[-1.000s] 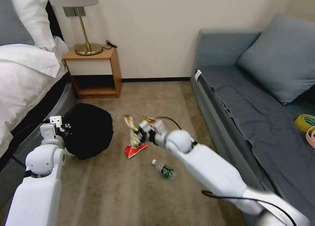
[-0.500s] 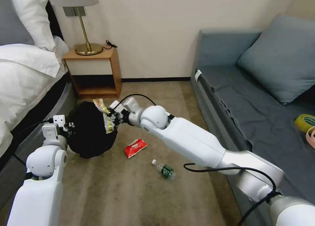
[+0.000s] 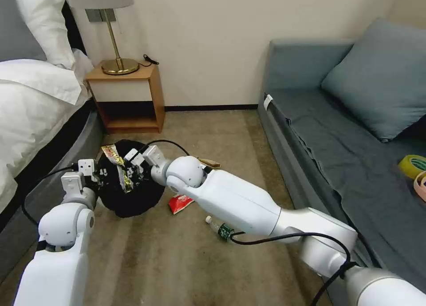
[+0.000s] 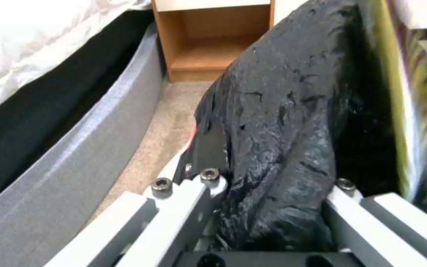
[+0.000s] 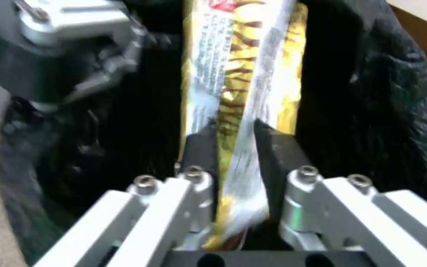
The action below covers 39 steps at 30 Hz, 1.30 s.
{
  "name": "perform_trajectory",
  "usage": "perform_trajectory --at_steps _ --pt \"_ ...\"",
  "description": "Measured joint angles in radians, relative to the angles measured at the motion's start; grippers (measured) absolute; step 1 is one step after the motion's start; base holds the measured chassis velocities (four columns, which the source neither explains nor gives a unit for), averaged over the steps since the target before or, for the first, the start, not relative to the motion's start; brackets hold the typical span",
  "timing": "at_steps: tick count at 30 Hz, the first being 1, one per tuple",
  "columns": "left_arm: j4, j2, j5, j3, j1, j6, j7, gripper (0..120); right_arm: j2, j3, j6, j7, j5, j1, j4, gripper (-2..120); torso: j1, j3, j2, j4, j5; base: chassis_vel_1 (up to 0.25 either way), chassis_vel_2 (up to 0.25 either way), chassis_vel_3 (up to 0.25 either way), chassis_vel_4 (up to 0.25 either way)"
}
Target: Pick up the trash bin, then pick up the garbage on the floor and place it into the trash bin.
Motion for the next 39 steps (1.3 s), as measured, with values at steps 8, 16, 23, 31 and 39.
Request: perform_trajectory --at_steps 8,16,23,31,39 --pt "-0.003 0.001 0.0 -0.003 0.004 -0.001 -0.003 5 -0.016 0.002 0.0 0.009 -0.025 -0.021 -0.007 50 0.0 0.0 0.0 0.0 0.0001 0.0 0.0 0.0 0.0" --pt "0.005 0.009 -0.001 -0.013 0.003 -0.005 -0.006 5 -0.065 0.02 -0.012 0.012 -0.04 -0.038 0.009 75 0.0 0.0 0.0 0.0 0.0001 0.0 0.0 0.0 0.0" --pt "0.02 0.028 -0.001 -0.033 0.002 -0.008 -0.013 5 -0.151 0.05 -0.037 -0.005 -0.073 -0.074 0.033 99 0.0 0.0 0.0 0.0 0.0002 0.0 0.0 0.0 0.0" --pt "0.034 0.028 -0.001 -0.035 0.007 -0.015 -0.014 5 -0.229 0.11 -0.088 -0.056 -0.152 -0.182 0.03 100 0.0 0.0 0.0 -0.0002 0.0004 0.0 0.0 0.0 0.0" --pt "0.046 0.027 0.002 -0.034 0.012 -0.018 -0.018 5 -0.244 0.177 -0.166 -0.12 -0.252 -0.253 0.006 100 0.0 0.0 0.0 0.0 0.0003 0.0 0.0 0.0 0.0"
